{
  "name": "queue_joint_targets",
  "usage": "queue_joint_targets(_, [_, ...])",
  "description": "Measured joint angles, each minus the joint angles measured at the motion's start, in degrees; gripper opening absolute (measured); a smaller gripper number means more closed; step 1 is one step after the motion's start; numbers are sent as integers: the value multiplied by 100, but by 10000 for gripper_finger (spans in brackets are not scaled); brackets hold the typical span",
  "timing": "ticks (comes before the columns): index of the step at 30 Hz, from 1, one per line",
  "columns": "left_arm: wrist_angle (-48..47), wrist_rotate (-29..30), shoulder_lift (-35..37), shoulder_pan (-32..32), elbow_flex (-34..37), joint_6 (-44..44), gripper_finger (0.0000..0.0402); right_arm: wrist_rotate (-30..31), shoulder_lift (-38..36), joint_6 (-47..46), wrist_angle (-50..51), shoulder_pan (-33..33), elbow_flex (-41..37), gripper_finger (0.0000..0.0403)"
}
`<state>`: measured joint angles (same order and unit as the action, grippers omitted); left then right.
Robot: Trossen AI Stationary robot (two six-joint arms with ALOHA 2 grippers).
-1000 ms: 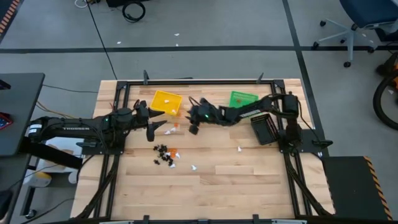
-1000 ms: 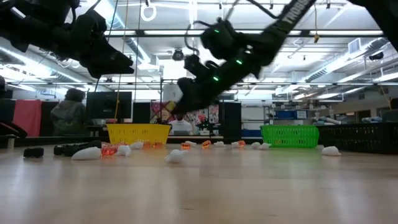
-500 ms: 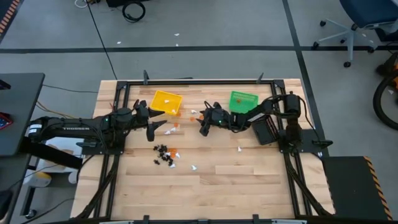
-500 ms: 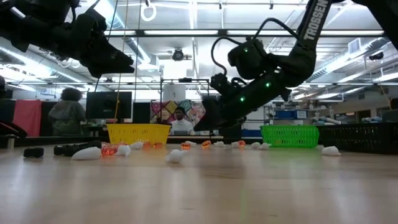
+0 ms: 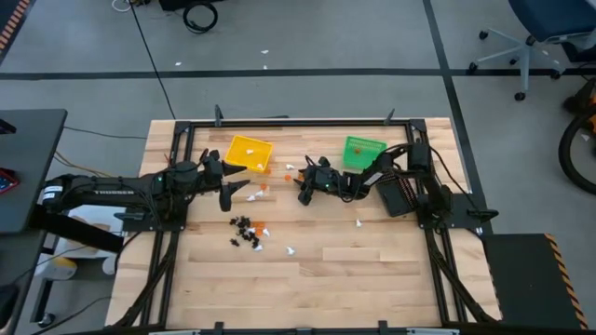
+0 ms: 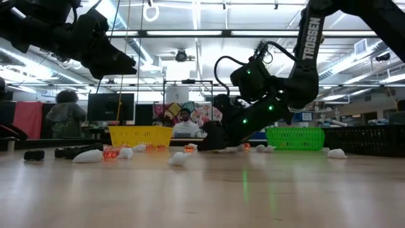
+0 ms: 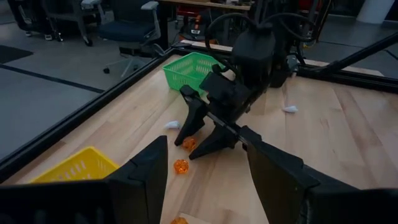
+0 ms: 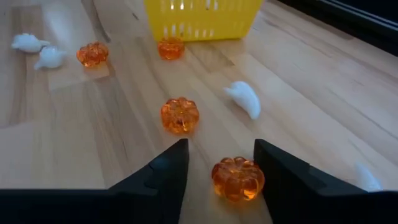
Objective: Sort Halloween decoration
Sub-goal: Put the orange pumpkin toy into the green bin
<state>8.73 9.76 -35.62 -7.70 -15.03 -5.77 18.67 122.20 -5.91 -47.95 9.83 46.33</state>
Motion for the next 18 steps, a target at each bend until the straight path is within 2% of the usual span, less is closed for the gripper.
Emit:
queue_joint_targets(8, [-2, -2, 0, 0, 0, 65, 196, 27, -214, 202, 186, -152, -136, 101])
queue_joint_targets(13, [-1, -2, 0, 0, 0, 61, 196, -21, -418, 218, 495, -162, -145, 100])
queue_joint_targets(18, [-2, -2, 0, 0, 0, 60, 196, -65, -921, 221, 1315, -169, -165, 103])
